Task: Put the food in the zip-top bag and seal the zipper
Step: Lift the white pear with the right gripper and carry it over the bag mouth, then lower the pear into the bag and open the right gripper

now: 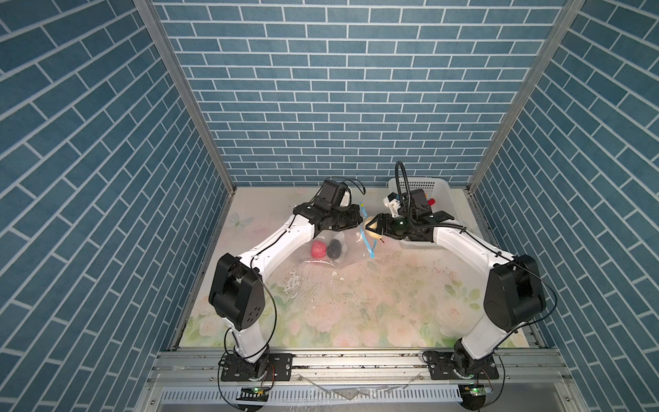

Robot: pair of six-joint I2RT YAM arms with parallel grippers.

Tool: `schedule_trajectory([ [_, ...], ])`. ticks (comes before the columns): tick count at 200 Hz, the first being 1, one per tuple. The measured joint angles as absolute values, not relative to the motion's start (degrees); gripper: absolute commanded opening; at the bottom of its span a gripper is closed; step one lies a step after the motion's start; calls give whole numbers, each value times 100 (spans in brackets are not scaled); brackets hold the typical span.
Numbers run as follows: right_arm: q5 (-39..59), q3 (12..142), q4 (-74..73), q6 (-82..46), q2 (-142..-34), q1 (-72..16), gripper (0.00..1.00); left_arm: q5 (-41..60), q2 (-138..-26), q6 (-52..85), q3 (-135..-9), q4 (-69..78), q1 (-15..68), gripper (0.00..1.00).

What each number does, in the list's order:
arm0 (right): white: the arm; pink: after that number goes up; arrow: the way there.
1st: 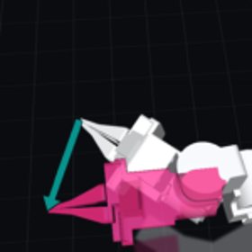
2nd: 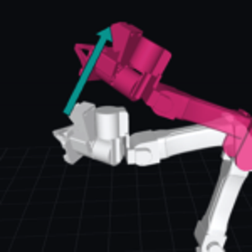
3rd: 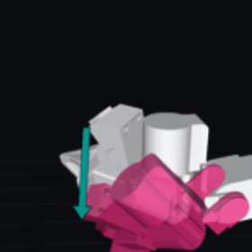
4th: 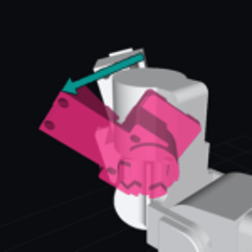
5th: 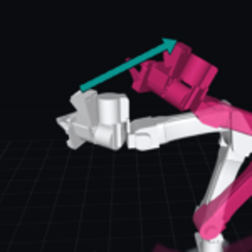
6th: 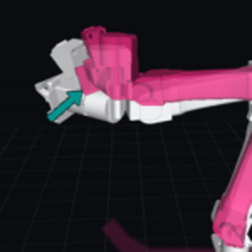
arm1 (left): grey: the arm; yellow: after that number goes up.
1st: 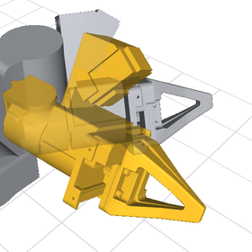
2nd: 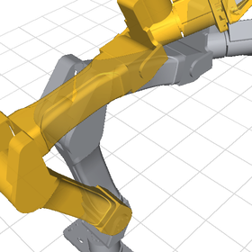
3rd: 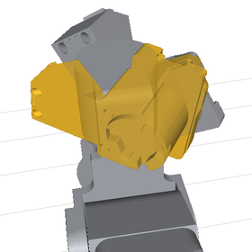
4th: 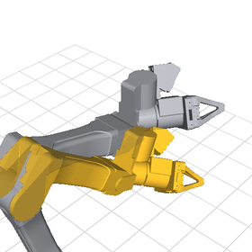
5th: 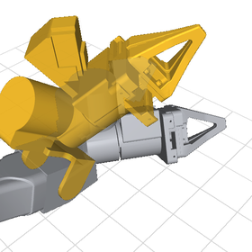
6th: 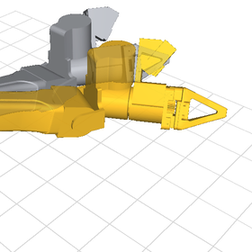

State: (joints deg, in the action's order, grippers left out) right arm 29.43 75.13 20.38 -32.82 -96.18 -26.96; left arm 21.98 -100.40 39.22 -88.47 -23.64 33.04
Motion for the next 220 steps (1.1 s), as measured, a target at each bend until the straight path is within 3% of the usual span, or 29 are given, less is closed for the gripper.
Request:
schedule_trajectory([
  [220,2980,7516,2034,-3282,-9880,-2814,64,2202,-10040,3924,-8844,-2335,3330,0],
])
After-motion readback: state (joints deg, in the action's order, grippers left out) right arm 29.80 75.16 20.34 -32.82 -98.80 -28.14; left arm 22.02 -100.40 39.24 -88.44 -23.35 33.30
